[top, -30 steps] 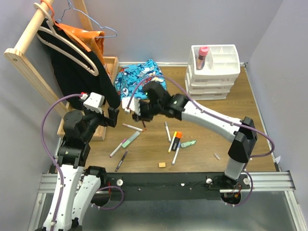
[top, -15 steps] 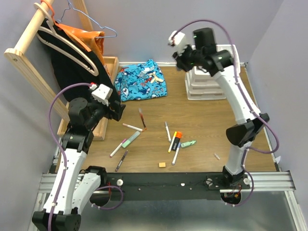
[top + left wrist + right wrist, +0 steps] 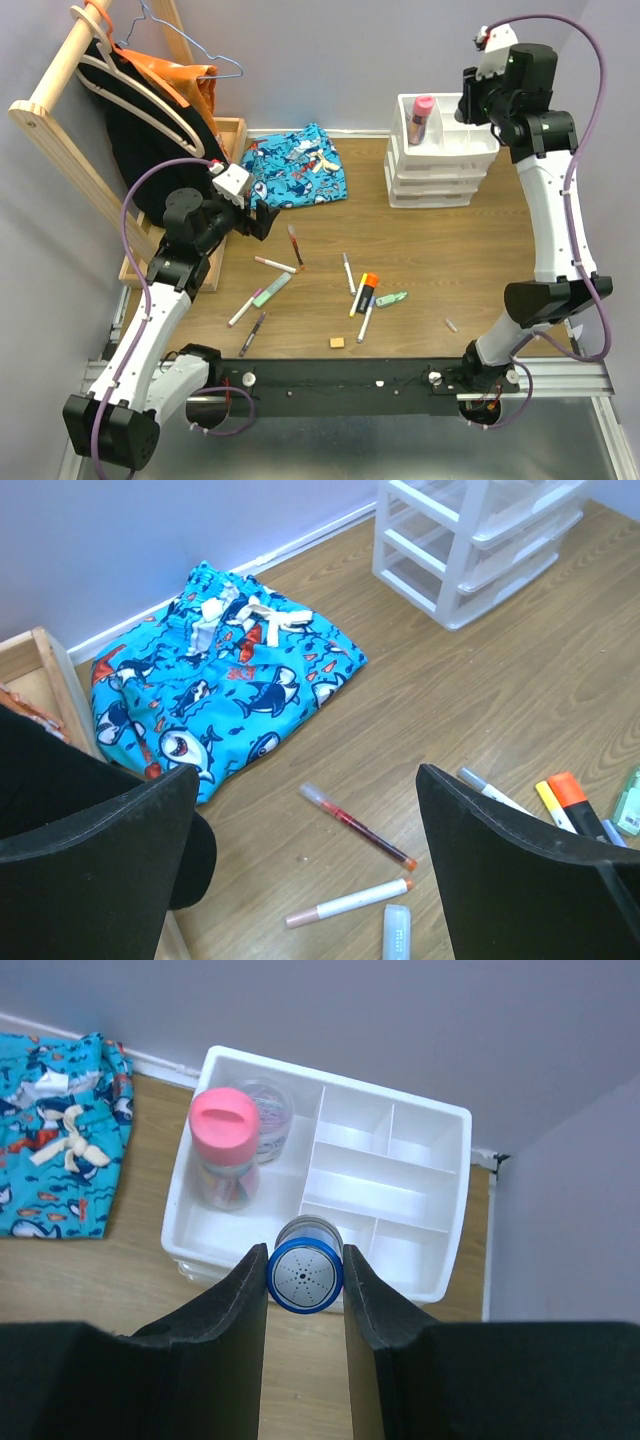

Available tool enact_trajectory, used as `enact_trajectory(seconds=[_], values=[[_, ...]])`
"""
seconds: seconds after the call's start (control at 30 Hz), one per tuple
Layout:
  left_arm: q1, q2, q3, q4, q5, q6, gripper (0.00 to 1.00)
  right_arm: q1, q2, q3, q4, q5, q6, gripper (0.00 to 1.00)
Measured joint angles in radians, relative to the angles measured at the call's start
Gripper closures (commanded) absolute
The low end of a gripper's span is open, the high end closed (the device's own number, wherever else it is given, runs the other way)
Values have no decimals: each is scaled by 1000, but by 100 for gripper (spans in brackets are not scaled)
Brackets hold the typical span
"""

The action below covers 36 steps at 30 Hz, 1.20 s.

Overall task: Sort the stationery into containers
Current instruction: Pick up the stationery from the center of the board, then place the stationery in the storage box.

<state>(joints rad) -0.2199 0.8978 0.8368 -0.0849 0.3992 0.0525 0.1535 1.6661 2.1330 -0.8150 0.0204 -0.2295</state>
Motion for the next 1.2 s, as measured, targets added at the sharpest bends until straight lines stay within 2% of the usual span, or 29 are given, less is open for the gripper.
enact_trajectory(seconds=[0.3,0.67,1.1,1.13,1.2], values=[[-18,22,0,33,-6,-23,1,-157,87,-2,7,-15,173,99],[-18,39,0,35,-39,-27,1,-153,185,-2,5,-113,212,99],[-18,60,0,39,-52,-26,1,-153,243,-6,3,-139,214,100],[-18,60,0,39,-52,-26,1,-153,245,-8,3,-139,214,98],[-18,61,-1,39,-52,-26,1,-153,250,-8,3,-139,214,83]])
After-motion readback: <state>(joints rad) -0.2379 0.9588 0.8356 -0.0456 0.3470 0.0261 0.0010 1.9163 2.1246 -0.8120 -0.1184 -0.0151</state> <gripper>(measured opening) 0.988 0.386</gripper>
